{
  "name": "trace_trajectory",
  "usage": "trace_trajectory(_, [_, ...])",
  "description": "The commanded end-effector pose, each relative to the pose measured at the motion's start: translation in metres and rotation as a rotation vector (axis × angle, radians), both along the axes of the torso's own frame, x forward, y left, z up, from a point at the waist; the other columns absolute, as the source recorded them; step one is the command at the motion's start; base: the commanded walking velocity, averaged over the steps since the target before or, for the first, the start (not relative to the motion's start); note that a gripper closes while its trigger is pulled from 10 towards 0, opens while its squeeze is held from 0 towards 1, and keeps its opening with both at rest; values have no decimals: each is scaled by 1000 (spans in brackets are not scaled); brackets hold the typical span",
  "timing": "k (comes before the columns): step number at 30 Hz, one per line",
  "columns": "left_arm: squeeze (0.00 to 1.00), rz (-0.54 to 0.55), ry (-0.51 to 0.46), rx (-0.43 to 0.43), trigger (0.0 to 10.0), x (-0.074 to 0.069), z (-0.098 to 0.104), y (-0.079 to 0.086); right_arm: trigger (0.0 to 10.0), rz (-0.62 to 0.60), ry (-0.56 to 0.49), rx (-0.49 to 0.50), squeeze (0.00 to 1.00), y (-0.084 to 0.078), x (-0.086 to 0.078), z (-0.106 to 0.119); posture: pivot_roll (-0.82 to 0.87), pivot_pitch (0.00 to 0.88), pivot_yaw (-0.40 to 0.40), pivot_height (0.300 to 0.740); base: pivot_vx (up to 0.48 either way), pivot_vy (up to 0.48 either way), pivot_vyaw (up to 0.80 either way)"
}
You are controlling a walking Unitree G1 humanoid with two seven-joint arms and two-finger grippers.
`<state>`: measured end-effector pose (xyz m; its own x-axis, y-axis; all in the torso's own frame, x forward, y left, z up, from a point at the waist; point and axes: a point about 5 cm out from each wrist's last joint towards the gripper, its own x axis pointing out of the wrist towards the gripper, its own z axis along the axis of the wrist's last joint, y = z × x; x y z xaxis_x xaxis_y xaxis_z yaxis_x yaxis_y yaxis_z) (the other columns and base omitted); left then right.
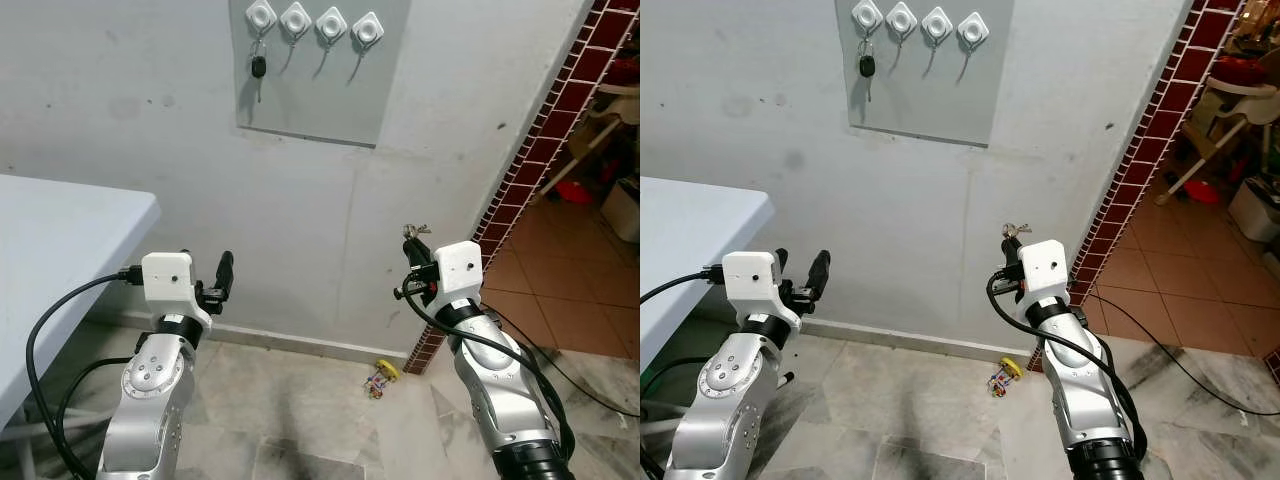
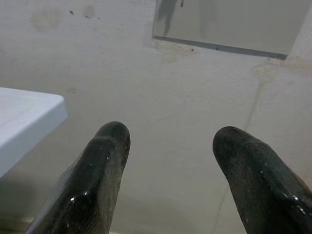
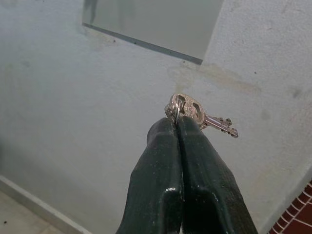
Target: Hang keys on a hook
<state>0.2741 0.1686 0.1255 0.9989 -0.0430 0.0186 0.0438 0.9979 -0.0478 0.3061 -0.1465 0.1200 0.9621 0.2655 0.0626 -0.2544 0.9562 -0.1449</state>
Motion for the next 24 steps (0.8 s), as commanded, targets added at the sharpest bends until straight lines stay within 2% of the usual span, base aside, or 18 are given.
trace_trajectory(1, [0, -2, -25, -29, 10000, 2, 8, 0, 10000, 5, -29, 4, 0, 0, 0, 8, -79, 7, -59, 728, 0, 0, 0])
trace_trajectory(5, [0, 11, -35, -55, 10000, 2, 11, -1, 10000, 11, -25, 48, 0, 6, -2, 8, -77, 11, -54, 728, 297, 0, 0])
trace_trajectory(24, [0, 10, -39, -58, 10000, 4, 14, 1, 10000, 12, -28, 65, 0, 10, -5, 7, -76, 9, -48, 728, 323, 0, 0])
